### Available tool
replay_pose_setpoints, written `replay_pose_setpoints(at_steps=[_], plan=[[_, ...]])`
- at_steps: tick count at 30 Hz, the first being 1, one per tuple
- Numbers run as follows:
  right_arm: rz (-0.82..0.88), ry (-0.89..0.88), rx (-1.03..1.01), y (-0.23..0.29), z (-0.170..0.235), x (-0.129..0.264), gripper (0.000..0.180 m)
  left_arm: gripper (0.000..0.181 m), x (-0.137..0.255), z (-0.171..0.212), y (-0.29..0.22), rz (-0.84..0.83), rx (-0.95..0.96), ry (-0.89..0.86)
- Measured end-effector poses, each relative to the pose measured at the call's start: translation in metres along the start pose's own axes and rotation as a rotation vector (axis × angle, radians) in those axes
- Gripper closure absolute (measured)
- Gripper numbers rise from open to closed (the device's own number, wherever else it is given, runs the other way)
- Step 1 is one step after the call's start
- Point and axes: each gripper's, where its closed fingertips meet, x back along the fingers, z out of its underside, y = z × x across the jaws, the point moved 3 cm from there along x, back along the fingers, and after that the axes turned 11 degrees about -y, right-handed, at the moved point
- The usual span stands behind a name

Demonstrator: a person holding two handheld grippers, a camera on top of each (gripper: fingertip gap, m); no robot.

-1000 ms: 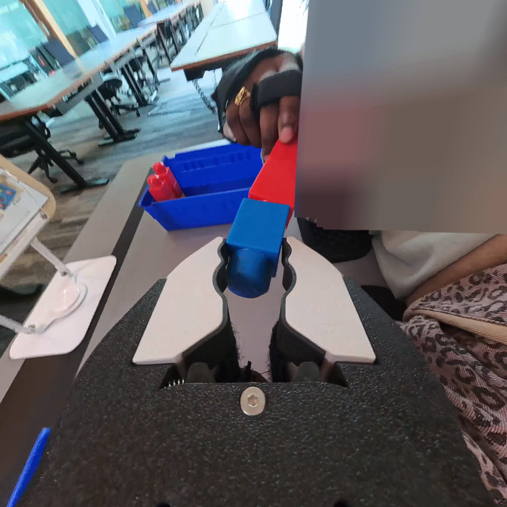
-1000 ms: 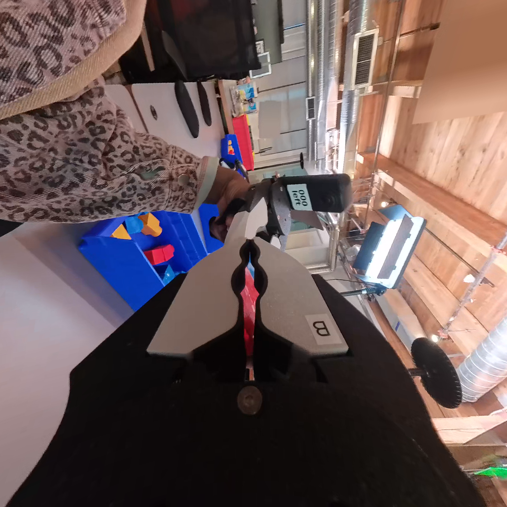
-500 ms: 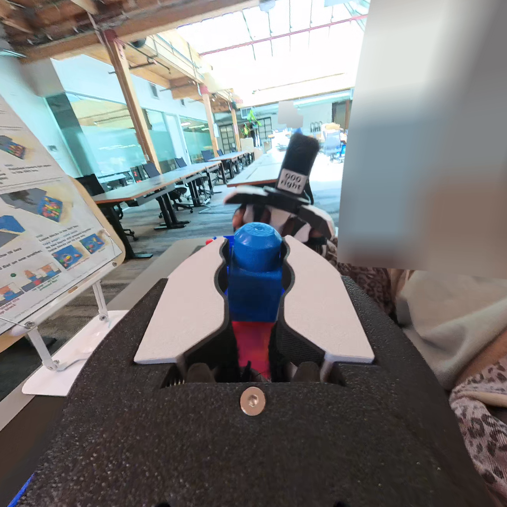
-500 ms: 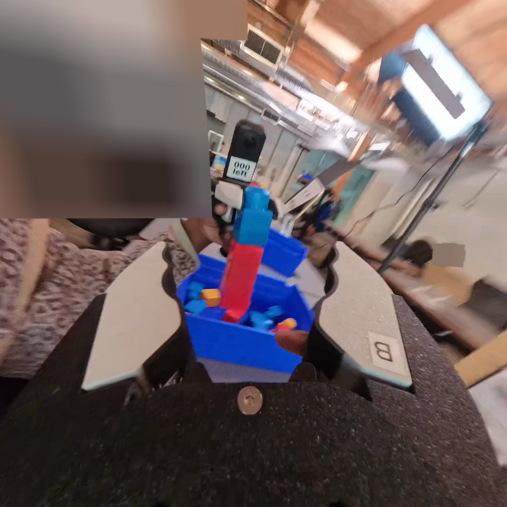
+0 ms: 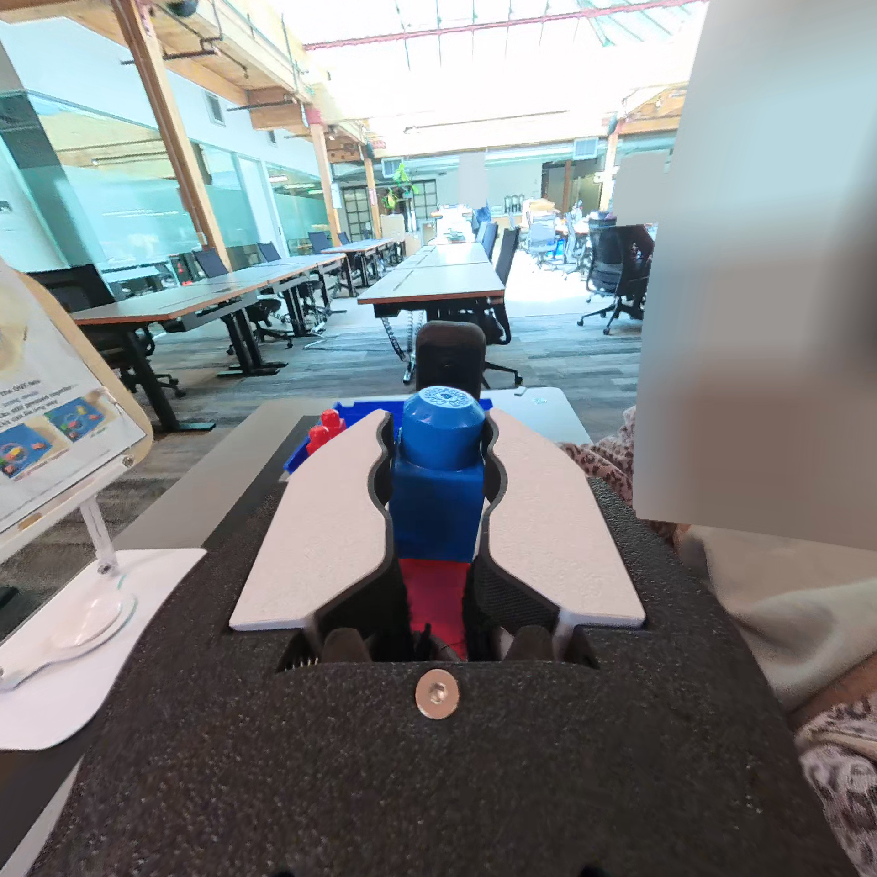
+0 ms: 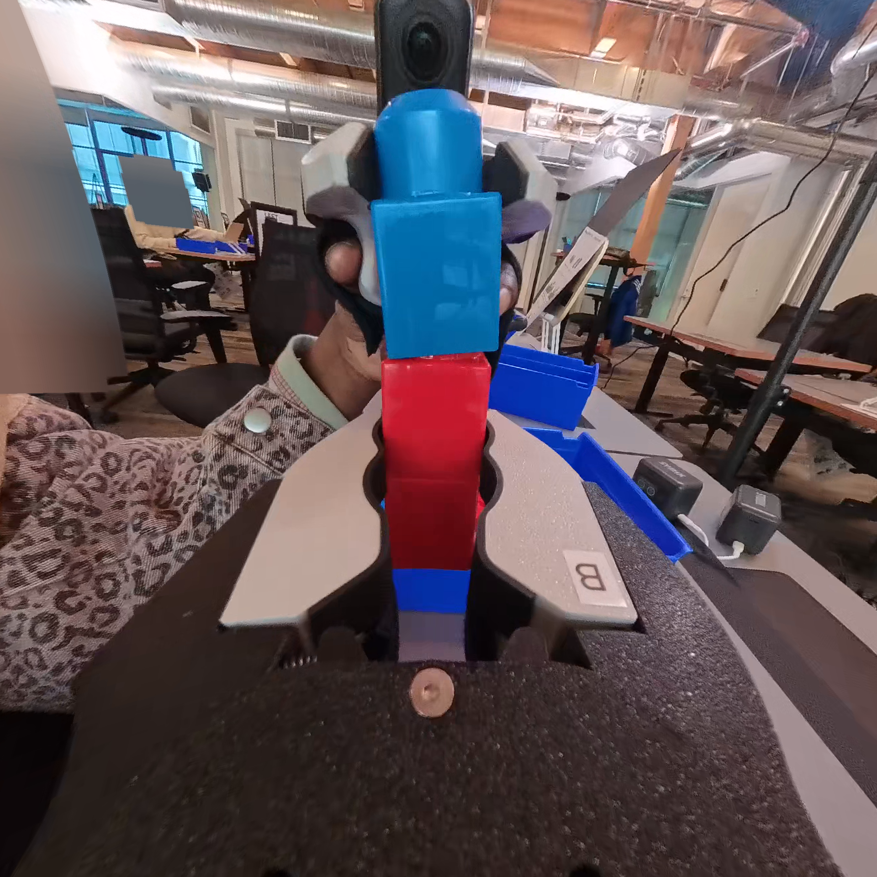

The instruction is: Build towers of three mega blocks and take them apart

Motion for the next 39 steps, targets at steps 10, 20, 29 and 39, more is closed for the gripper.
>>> replay_pose_setpoints(at_steps=[10, 20, 29, 39], plan=[[0.002, -0.054, -0.213, -0.017, -0.035, 0.028, 0.144, 0.143, -0.025, 0.003, 0.024, -0.141, 0.030, -0.020], [-0.010, -0.056, -0.236, -0.011, -0.058, 0.034, 0.144, 0.144, -0.039, 0.002, 0.017, -0.025, 0.162, -0.106], [0.012, -0.005, -0.223, -0.013, -0.054, 0.036, 0.145, 0.144, -0.024, 0.010, 0.016, -0.118, 0.109, 0.067], [0.001, 0.045, -0.131, -0.010, -0.051, 0.037, 0.144, 0.125, -0.023, 0.004, 0.010, -0.165, -0.037, 0.097]])
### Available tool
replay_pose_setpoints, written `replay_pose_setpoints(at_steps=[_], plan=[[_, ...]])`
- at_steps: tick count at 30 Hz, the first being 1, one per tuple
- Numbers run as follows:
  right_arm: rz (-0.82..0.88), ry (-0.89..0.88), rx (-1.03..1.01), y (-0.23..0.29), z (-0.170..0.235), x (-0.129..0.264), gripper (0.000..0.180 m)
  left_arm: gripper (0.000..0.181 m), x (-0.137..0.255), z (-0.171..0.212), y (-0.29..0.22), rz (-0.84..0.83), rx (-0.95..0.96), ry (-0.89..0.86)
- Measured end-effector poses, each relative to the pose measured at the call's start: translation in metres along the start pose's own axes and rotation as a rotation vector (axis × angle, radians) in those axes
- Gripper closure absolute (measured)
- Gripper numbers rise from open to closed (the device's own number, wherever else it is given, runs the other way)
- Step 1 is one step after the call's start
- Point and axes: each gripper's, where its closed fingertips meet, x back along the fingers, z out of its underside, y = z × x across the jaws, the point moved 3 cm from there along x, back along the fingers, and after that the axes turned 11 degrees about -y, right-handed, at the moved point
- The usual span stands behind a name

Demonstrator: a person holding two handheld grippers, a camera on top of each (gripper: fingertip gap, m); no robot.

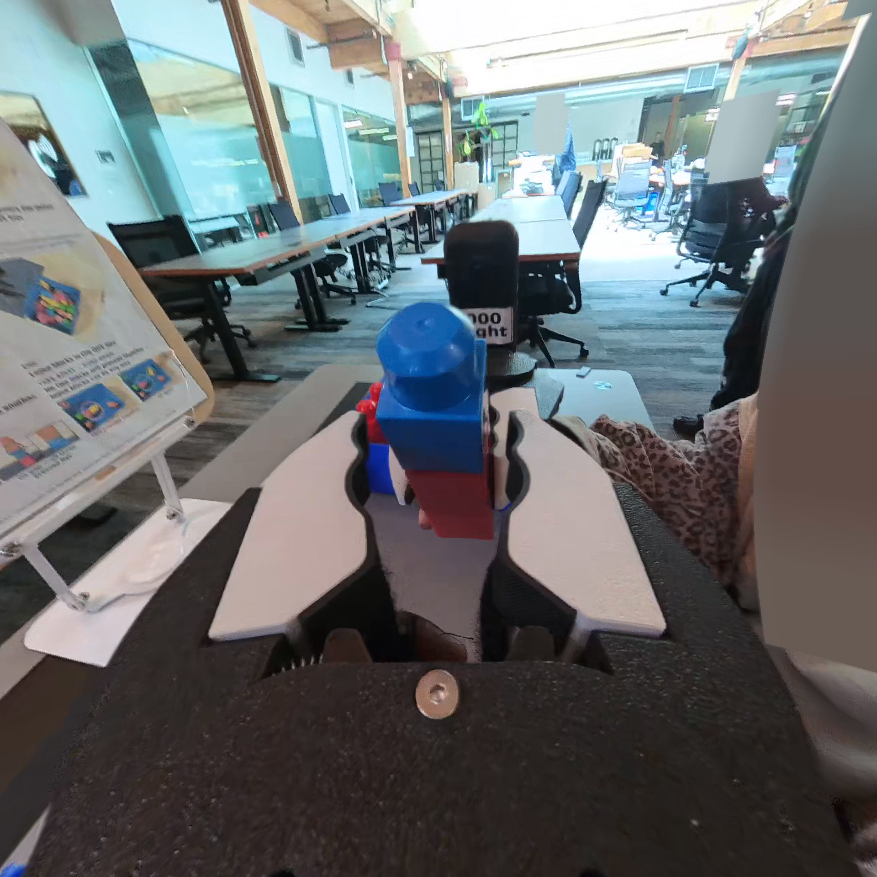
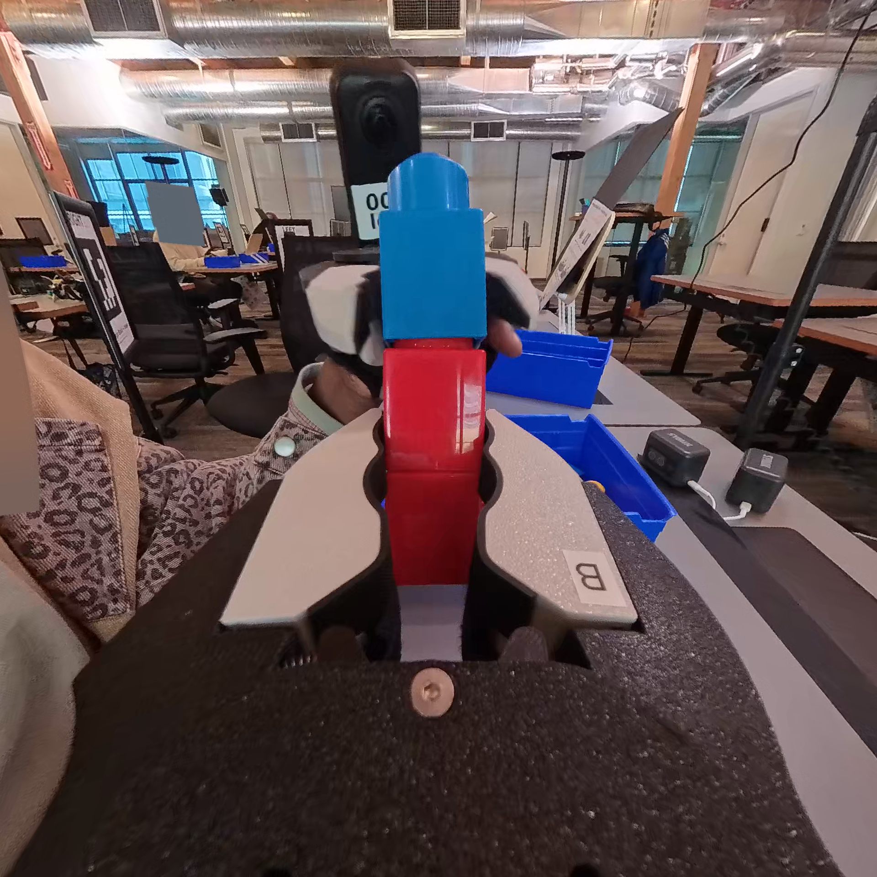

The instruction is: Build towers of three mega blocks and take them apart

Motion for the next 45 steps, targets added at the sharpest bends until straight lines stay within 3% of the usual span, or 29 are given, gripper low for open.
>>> replay_pose_setpoints(at_steps=[2, 6, 8, 16, 33, 45], plan=[[0.000, -0.006, -0.001, -0.001, -0.002, 0.003, 0.144, 0.122, -0.002, -0.011, -0.001, 0.000, -0.009, -0.083], [0.007, -0.009, 0.004, -0.002, -0.005, 0.006, 0.144, 0.142, -0.007, -0.019, 0.002, -0.014, -0.002, -0.167], [0.006, -0.009, 0.001, -0.002, -0.006, 0.008, 0.144, 0.143, -0.009, -0.019, 0.003, -0.004, 0.017, -0.178], [0.038, 0.046, 0.019, -0.006, 0.000, 0.009, 0.144, 0.144, -0.007, -0.009, 0.007, -0.032, 0.052, -0.097], [0.034, 0.182, 0.142, 0.000, 0.009, 0.012, 0.144, 0.144, 0.006, 0.008, -0.001, 0.075, 0.099, 0.002], [-0.048, 0.233, 0.064, 0.006, 0.021, 0.013, 0.145, 0.145, 0.012, 0.021, -0.008, 0.138, 0.120, 0.094]])
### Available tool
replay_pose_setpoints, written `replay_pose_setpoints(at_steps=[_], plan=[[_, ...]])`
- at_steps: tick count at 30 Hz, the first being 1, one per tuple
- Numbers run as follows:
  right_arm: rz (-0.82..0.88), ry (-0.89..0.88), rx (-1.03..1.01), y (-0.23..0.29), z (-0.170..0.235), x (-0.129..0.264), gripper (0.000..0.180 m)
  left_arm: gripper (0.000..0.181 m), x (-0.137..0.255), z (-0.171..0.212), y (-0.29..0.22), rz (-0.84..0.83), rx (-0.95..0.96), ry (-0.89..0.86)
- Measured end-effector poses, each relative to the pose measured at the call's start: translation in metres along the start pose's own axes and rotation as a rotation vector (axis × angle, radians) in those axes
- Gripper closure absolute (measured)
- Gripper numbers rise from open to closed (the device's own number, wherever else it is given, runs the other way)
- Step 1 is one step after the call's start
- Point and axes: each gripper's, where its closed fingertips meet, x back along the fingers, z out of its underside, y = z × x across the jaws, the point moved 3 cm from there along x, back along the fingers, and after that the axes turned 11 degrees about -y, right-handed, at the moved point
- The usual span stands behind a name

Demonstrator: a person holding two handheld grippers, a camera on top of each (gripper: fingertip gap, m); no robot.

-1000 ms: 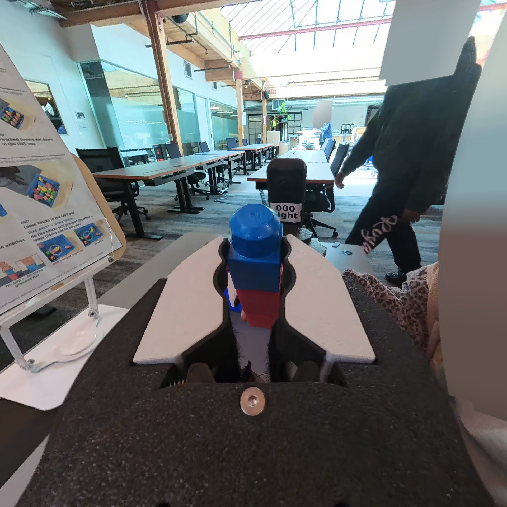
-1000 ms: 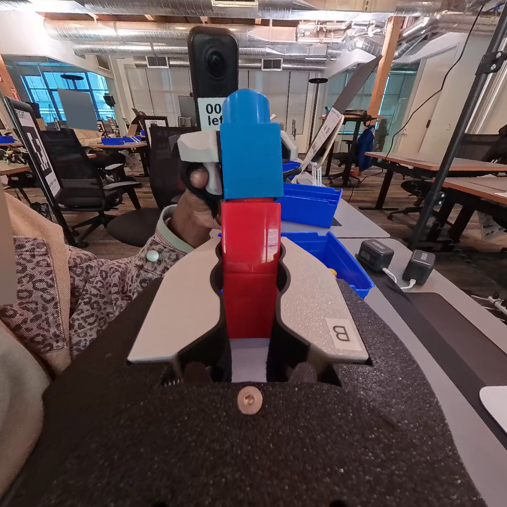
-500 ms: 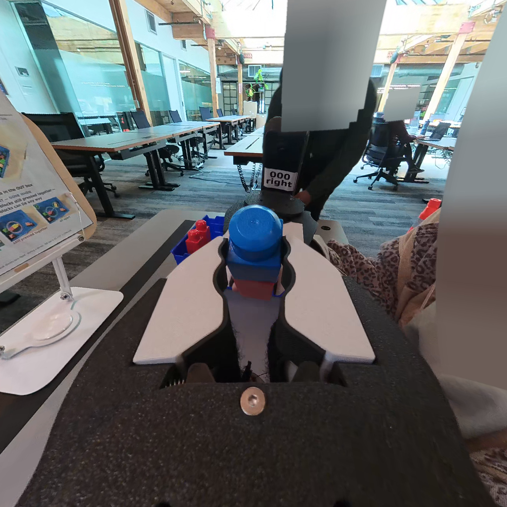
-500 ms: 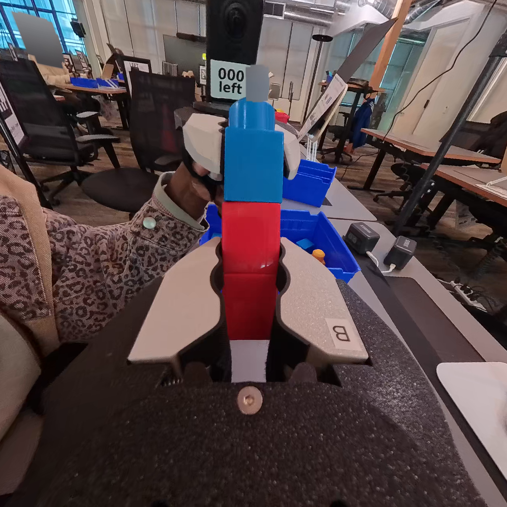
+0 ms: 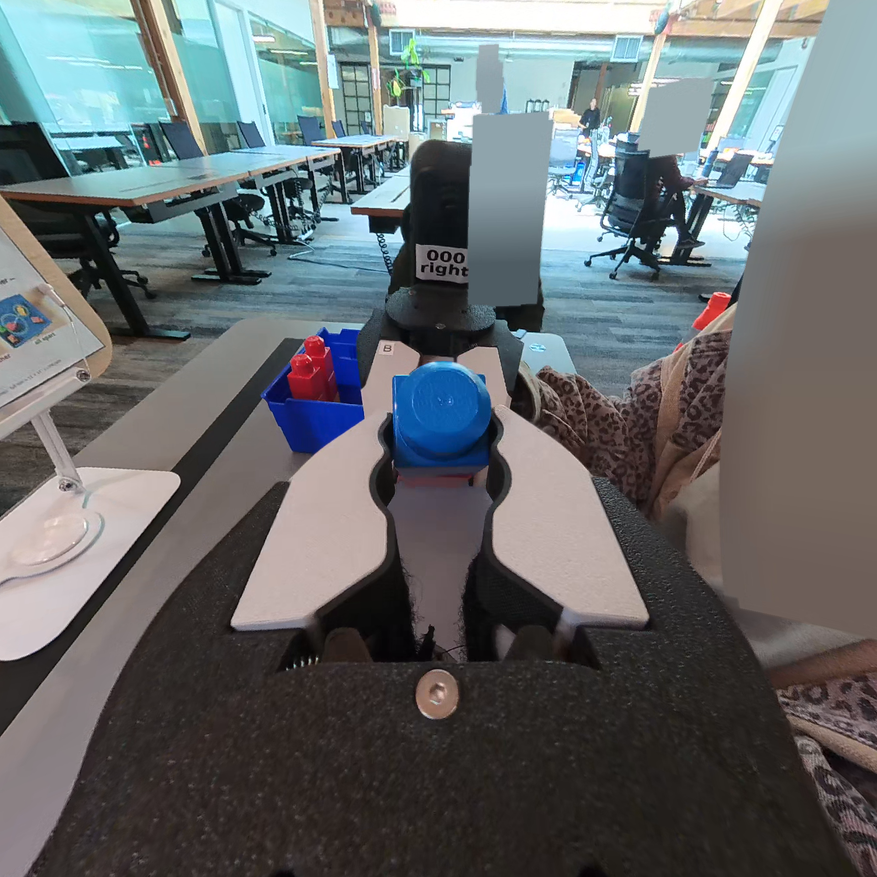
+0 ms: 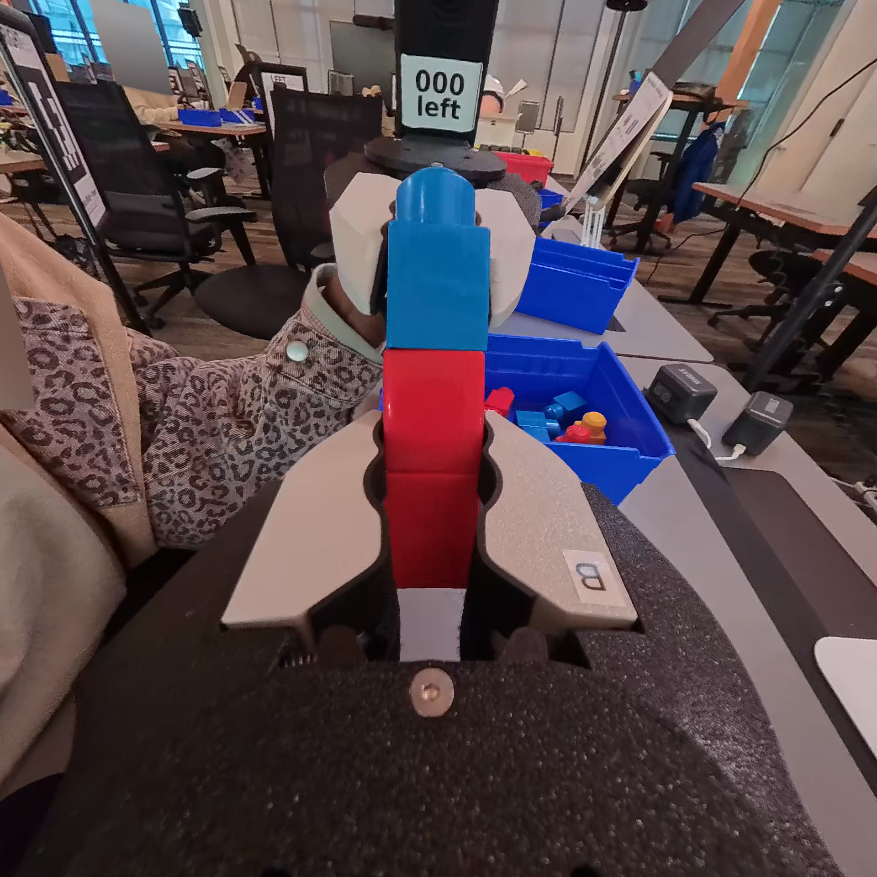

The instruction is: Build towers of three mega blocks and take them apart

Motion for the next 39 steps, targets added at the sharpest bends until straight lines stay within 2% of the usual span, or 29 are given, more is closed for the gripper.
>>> replay_pose_setpoints(at_steps=[11, 26, 29, 32, 34, 36, 39], plan=[[-0.106, 0.017, -0.086, 0.008, 0.010, -0.002, 0.145, 0.144, 0.002, 0.009, -0.007, 0.031, -0.014, 0.073], [-0.055, 0.018, -0.067, 0.003, 0.008, -0.004, 0.144, 0.145, 0.001, 0.008, -0.002, -0.061, -0.031, 0.106], [-0.051, -0.072, -0.066, 0.002, -0.003, -0.003, 0.144, 0.144, -0.005, -0.006, -0.003, -0.039, -0.106, 0.005], [-0.036, -0.279, -0.094, -0.003, -0.027, 0.005, 0.144, 0.128, -0.012, -0.032, 0.006, -0.125, -0.237, -0.203], [-0.011, -0.403, -0.110, -0.009, -0.040, 0.017, 0.144, 0.125, -0.014, -0.044, 0.011, -0.159, -0.211, -0.317], [0.004, -0.458, -0.130, -0.014, -0.046, 0.026, 0.144, 0.122, -0.020, -0.045, 0.014, -0.143, -0.146, -0.354], [0.042, -0.451, -0.111, -0.019, -0.045, 0.031, 0.144, 0.123, -0.035, -0.035, 0.020, -0.137, -0.095, -0.313]])
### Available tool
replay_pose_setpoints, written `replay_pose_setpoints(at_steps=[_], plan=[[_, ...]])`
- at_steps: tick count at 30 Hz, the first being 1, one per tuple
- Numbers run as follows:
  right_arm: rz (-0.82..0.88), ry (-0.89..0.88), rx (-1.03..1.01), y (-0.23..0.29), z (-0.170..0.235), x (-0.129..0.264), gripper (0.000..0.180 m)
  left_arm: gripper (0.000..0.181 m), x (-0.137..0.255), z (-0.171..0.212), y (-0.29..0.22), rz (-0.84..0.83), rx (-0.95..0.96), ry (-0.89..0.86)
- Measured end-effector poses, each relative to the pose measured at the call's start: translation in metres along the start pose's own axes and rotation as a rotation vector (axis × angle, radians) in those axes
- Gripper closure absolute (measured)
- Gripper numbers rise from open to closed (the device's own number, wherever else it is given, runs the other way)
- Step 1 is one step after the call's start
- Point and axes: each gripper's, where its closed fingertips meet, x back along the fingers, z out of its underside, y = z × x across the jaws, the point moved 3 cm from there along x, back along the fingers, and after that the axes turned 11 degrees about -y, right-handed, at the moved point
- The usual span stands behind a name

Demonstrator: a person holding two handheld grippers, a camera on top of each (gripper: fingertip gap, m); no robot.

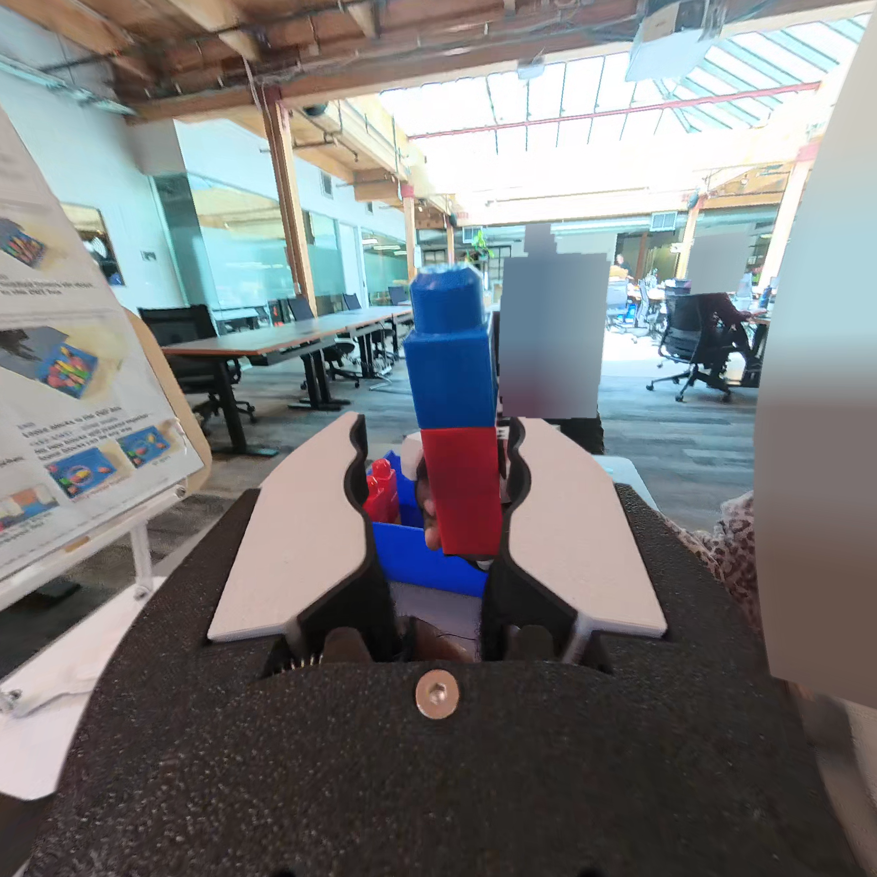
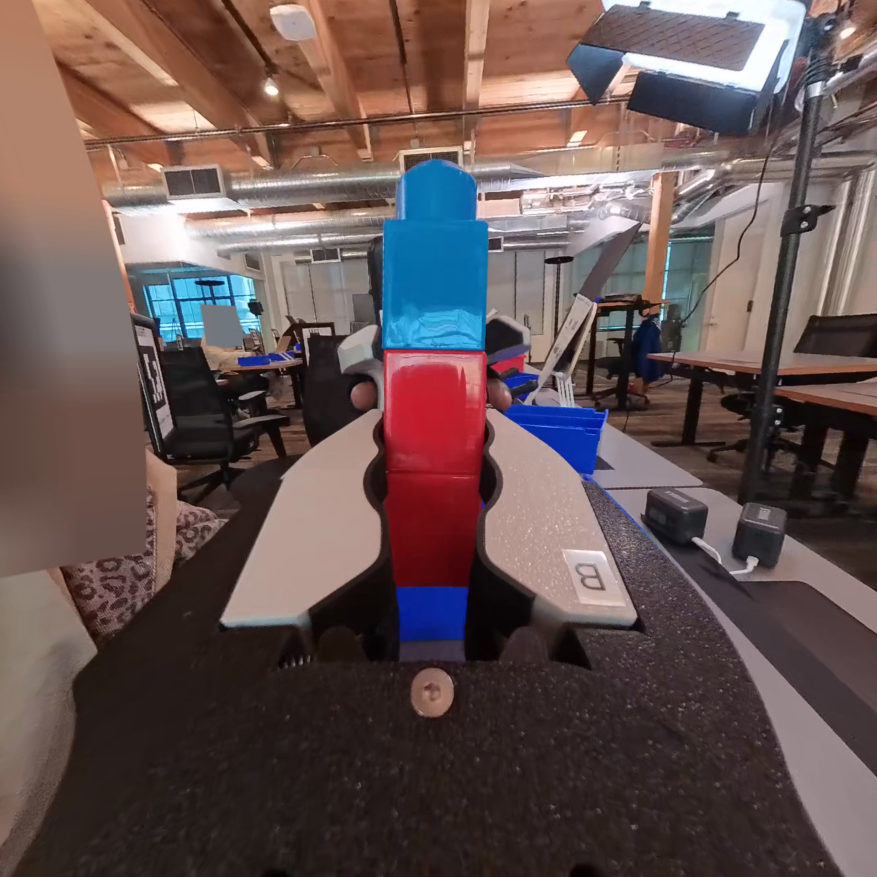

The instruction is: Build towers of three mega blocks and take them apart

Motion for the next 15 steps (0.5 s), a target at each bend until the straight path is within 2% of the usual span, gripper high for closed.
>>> replay_pose_setpoints(at_steps=[2, 5, 8, 11, 13, 15], plan=[[-0.005, 0.007, 0.005, 0.001, 0.001, -0.001, 0.144, 0.124, -0.009, 0.013, -0.004, 0.033, 0.016, 0.049], [-0.008, 0.044, 0.028, 0.003, 0.007, -0.003, 0.144, 0.143, -0.020, 0.024, -0.012, 0.098, 0.012, 0.076], [-0.028, 0.131, 0.045, 0.005, 0.012, 0.002, 0.142, 0.144, -0.020, 0.027, -0.014, 0.126, 0.013, 0.097], [0.033, 0.247, 0.133, -0.001, 0.009, 0.018, 0.120, 0.144, -0.013, 0.027, -0.007, 0.095, -0.005, 0.115], [0.066, 0.167, 0.178, 0.001, -0.013, 0.025, 0.119, 0.144, -0.005, 0.034, -0.009, 0.125, -0.031, 0.193], [0.083, 0.047, 0.181, 0.007, -0.037, 0.028, 0.129, 0.144, 0.002, 0.044, -0.015, 0.185, -0.076, 0.278]])
